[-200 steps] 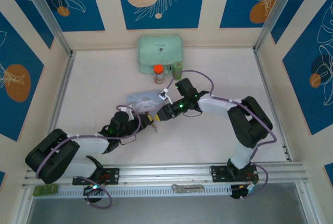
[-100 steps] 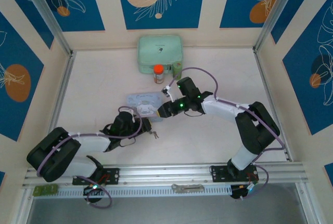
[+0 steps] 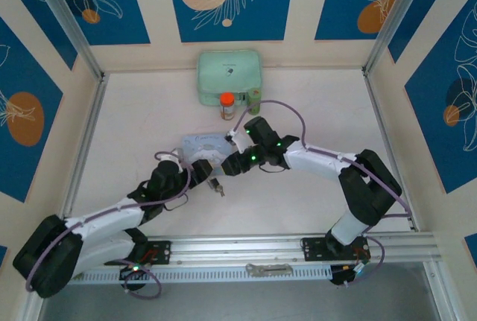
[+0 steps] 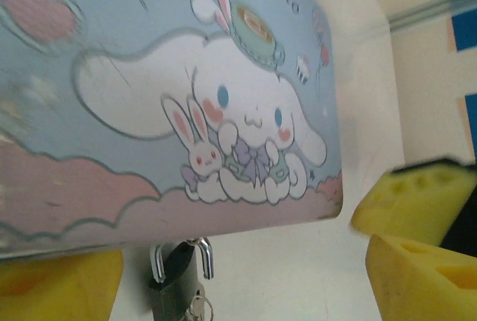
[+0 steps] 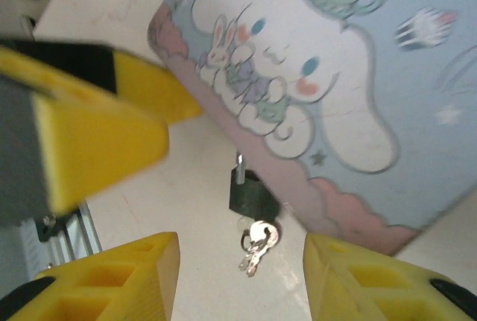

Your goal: Unlock a padlock with a key

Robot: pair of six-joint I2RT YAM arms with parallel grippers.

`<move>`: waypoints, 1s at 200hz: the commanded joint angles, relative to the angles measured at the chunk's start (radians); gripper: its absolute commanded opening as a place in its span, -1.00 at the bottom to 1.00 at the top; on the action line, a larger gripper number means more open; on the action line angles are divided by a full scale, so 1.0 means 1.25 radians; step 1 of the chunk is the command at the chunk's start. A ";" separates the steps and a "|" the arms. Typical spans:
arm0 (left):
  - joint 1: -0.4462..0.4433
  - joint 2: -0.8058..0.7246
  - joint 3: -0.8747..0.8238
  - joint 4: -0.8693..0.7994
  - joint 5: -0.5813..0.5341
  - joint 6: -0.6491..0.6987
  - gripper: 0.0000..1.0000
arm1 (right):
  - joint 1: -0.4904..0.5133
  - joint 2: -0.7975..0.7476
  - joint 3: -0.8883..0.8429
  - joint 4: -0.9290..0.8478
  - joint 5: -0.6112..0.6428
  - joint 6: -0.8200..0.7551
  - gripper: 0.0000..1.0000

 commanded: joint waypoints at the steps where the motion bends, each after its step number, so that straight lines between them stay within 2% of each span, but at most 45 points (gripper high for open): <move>1: 0.040 -0.093 0.024 -0.167 -0.069 0.014 0.75 | 0.079 -0.001 0.046 -0.082 0.121 -0.021 -0.05; 17: 0.081 -0.171 0.043 -0.264 -0.096 0.020 0.83 | 0.145 0.014 0.062 -0.110 0.240 0.018 0.01; 48: 0.208 -0.268 0.038 -0.324 -0.086 0.027 0.87 | 0.229 0.083 0.118 -0.165 0.408 0.108 0.25; 72: 0.289 -0.256 0.043 -0.296 -0.035 0.042 0.87 | 0.266 0.133 0.169 -0.184 0.463 0.148 0.29; 92: 0.330 -0.194 0.065 -0.254 0.001 0.063 0.88 | 0.275 0.186 0.216 -0.214 0.498 0.171 0.28; 145: 0.363 -0.048 0.076 -0.101 0.075 0.043 0.87 | 0.293 0.288 0.296 -0.246 0.597 0.163 0.19; 200: 0.364 -0.053 0.071 -0.094 0.074 0.041 0.87 | 0.289 0.340 0.303 -0.233 0.626 0.142 -0.11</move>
